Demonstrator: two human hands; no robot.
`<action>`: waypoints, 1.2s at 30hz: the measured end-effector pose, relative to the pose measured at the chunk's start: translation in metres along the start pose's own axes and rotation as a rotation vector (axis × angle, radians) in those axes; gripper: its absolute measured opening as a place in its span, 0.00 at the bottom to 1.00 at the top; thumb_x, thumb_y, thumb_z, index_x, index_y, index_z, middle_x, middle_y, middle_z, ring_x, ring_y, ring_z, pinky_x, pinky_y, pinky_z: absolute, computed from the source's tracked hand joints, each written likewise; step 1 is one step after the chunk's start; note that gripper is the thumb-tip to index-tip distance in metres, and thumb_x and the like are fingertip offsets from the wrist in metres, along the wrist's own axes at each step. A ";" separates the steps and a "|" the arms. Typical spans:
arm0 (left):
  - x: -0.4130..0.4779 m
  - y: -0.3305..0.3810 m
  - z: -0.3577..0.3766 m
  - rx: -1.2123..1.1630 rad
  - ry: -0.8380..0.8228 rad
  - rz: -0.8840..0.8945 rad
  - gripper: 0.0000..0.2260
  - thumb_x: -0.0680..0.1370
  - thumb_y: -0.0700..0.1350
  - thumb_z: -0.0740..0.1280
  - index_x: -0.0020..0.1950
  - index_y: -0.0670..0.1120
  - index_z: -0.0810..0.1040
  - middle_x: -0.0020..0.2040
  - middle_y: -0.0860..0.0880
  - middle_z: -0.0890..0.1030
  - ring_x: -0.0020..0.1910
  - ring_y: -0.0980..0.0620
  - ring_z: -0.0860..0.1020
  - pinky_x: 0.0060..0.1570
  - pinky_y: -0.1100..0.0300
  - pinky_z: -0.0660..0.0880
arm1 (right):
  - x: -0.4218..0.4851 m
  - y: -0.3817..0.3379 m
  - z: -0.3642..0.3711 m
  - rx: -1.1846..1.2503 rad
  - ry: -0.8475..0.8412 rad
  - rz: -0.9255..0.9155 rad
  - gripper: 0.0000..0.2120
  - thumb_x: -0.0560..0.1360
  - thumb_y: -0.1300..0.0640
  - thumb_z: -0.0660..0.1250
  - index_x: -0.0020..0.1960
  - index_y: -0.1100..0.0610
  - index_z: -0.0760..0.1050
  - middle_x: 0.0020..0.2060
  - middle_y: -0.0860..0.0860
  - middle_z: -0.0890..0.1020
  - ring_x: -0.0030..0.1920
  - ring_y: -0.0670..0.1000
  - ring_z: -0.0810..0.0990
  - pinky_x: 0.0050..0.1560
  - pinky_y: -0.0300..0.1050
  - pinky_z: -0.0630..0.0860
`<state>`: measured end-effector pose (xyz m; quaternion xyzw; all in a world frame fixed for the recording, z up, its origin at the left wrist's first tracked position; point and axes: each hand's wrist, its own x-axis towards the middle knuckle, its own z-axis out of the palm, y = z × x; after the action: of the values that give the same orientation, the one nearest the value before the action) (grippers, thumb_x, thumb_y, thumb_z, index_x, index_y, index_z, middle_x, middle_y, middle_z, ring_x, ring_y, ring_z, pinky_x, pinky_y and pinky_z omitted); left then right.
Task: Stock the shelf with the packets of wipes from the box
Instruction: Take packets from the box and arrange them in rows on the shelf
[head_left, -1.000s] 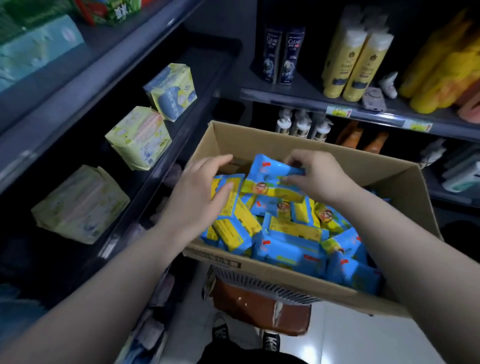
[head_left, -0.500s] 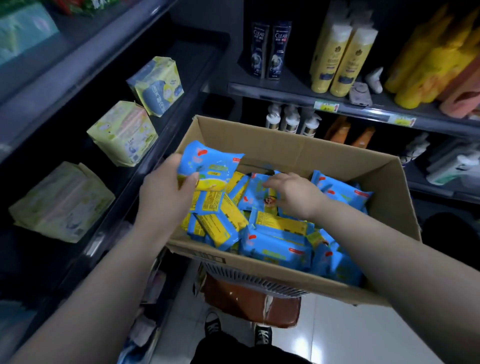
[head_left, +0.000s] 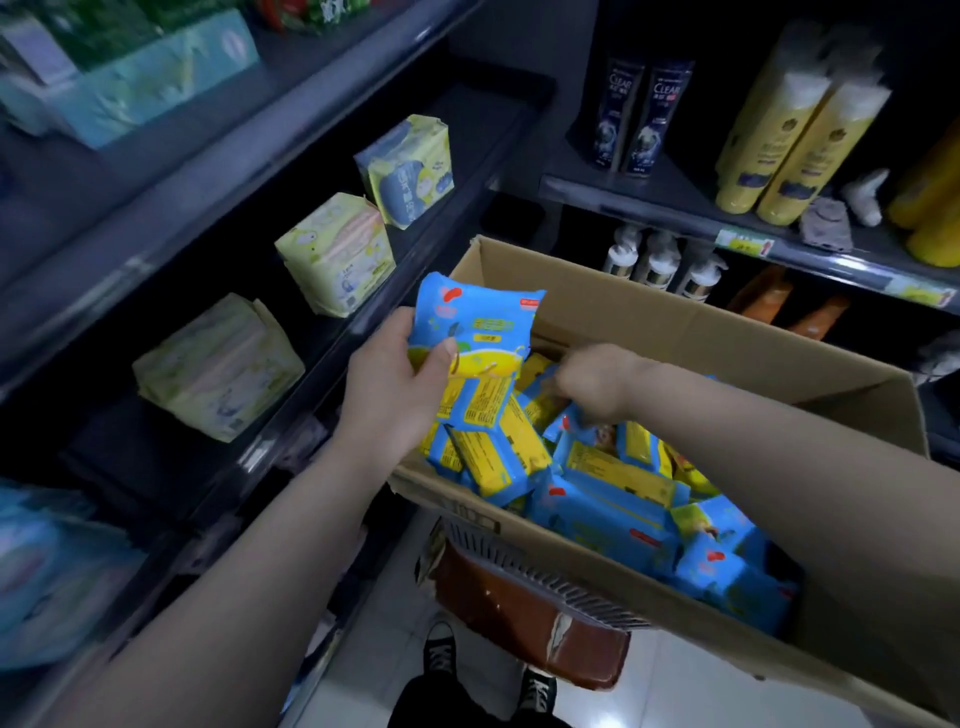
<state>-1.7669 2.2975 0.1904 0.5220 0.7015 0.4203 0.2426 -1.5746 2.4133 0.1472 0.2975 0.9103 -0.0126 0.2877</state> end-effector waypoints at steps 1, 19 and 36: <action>0.000 0.001 0.000 -0.001 0.014 -0.006 0.07 0.78 0.47 0.65 0.55 0.48 0.76 0.45 0.53 0.81 0.42 0.57 0.78 0.44 0.53 0.76 | -0.007 0.002 -0.001 0.047 0.072 0.004 0.17 0.71 0.52 0.70 0.58 0.54 0.72 0.52 0.54 0.78 0.55 0.57 0.76 0.45 0.47 0.70; -0.077 0.032 -0.044 -0.699 -0.141 -0.209 0.10 0.74 0.51 0.69 0.50 0.47 0.80 0.42 0.49 0.84 0.40 0.52 0.82 0.42 0.57 0.81 | -0.099 -0.050 -0.104 1.084 0.631 -0.325 0.14 0.64 0.58 0.78 0.45 0.60 0.78 0.34 0.60 0.77 0.34 0.49 0.71 0.35 0.47 0.69; -0.265 -0.016 -0.259 -0.697 0.545 -0.196 0.07 0.76 0.39 0.66 0.53 0.46 0.77 0.43 0.51 0.85 0.39 0.53 0.83 0.39 0.57 0.81 | -0.092 -0.294 -0.188 1.308 0.564 -0.610 0.11 0.63 0.58 0.76 0.38 0.55 0.73 0.31 0.51 0.80 0.34 0.51 0.76 0.37 0.46 0.72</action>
<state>-1.8877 1.9606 0.2880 0.2105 0.6027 0.7283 0.2490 -1.7725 2.1589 0.3092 0.1351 0.7982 -0.5500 -0.2052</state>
